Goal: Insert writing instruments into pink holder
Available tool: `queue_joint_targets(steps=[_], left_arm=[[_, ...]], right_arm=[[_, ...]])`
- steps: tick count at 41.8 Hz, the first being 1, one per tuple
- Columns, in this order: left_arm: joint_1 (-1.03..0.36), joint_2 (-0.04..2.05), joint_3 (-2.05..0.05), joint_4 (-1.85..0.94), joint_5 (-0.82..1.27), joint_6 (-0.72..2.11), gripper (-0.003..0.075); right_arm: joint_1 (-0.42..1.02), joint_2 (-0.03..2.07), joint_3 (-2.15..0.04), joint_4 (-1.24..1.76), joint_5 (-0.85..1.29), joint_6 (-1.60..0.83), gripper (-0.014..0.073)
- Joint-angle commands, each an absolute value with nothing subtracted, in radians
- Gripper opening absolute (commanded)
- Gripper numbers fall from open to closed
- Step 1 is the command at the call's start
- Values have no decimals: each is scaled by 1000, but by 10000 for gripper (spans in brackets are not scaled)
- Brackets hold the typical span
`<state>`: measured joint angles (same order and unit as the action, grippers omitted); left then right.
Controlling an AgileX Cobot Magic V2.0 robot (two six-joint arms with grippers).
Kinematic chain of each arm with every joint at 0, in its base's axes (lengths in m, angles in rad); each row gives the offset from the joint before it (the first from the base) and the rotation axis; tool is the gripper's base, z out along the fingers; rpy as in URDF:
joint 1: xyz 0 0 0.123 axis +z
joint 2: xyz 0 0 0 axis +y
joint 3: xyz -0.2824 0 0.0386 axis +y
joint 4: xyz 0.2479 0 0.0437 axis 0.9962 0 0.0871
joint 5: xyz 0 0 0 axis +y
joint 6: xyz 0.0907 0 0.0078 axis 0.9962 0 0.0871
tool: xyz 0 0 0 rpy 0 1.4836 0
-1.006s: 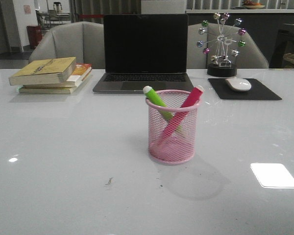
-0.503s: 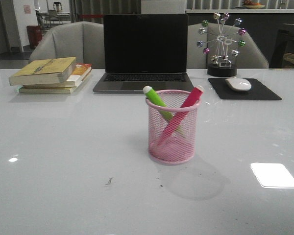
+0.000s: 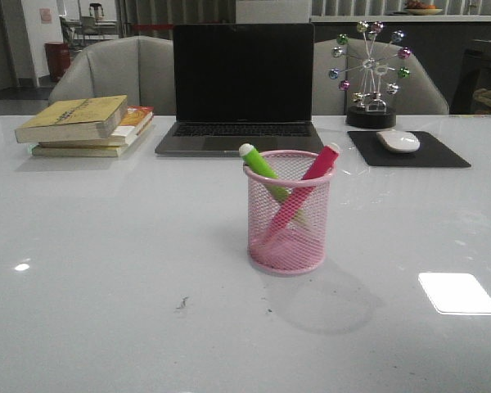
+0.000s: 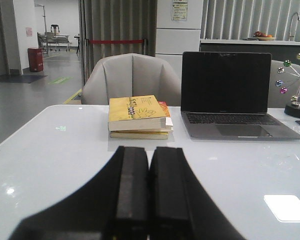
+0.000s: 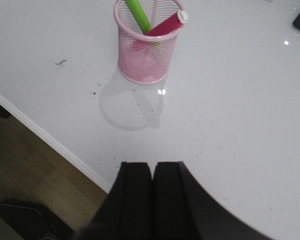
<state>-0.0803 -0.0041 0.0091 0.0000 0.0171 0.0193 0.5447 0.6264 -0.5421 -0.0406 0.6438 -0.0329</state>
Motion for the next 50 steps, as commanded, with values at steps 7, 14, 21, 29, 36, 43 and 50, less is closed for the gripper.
queue_joint_targets(steps=[7,14,21,29,36,43,50], left_arm=[[-87,-24,8,0,-70,13,95],[-87,-24,8,0,-70,13,95],[-87,-24,8,0,-70,13,95],[-87,-24,8,0,-70,13,95],[-87,-24,8,0,-70,13,94],[-87,-24,8,0,-70,13,94],[-87,-22,8,0,-70,13,94]], right_arm=[[548,610,-569,-43,582,-43,27],[449,538,-559,-39,577,-46,27],[282,372,-454,-37,450,-46,27],[92,150,-242,0,217,-45,27],[30,9,-85,46,101,-45,27],[30,-31,19,56,-70,-44,27],[30,-34,15,77,-105,-44,27]])
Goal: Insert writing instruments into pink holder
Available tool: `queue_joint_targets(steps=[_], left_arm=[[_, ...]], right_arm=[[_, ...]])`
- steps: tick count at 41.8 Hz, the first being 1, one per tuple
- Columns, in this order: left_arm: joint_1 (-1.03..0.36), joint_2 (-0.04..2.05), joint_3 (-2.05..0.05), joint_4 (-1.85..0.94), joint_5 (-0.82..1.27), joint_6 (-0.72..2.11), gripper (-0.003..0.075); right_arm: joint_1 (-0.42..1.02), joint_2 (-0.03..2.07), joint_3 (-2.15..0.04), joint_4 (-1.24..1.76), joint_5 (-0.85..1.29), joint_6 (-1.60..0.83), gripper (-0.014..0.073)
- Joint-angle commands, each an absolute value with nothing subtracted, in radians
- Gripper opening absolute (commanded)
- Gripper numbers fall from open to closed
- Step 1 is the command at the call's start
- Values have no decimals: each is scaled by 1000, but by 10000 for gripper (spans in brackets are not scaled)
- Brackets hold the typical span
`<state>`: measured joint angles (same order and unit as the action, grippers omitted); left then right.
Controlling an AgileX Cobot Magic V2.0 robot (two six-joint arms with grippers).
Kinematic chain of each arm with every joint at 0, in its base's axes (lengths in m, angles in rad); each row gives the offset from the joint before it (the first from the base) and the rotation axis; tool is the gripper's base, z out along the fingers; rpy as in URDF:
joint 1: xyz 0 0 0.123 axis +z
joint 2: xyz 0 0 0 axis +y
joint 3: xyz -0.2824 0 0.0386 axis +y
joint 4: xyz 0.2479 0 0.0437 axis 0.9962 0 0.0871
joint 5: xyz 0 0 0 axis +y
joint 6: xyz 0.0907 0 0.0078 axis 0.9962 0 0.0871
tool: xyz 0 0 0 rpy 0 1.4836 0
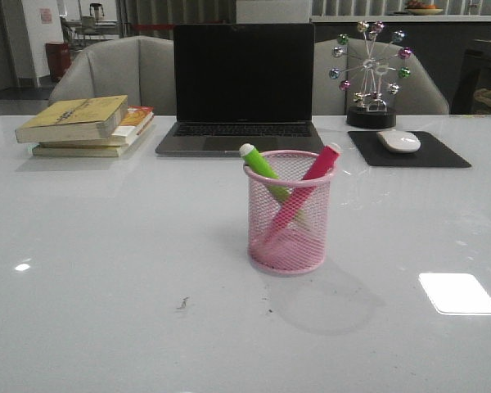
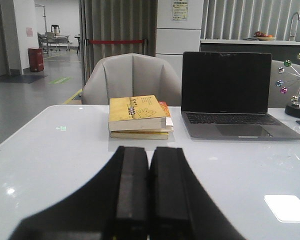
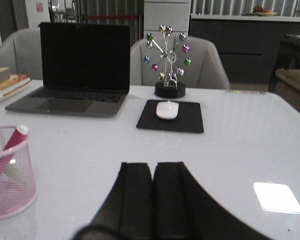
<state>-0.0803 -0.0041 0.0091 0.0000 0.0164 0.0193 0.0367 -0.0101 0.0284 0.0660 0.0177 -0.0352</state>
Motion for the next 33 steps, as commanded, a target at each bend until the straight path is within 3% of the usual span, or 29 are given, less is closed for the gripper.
queue_joint_targets(steps=[1,33], left_arm=[[-87,-22,8,0,-70,13,94],[-87,-22,8,0,-70,13,93]], right_arm=[[30,-34,15,77,-105,-44,27],[-3,-34,15,77,-105,-44,27]])
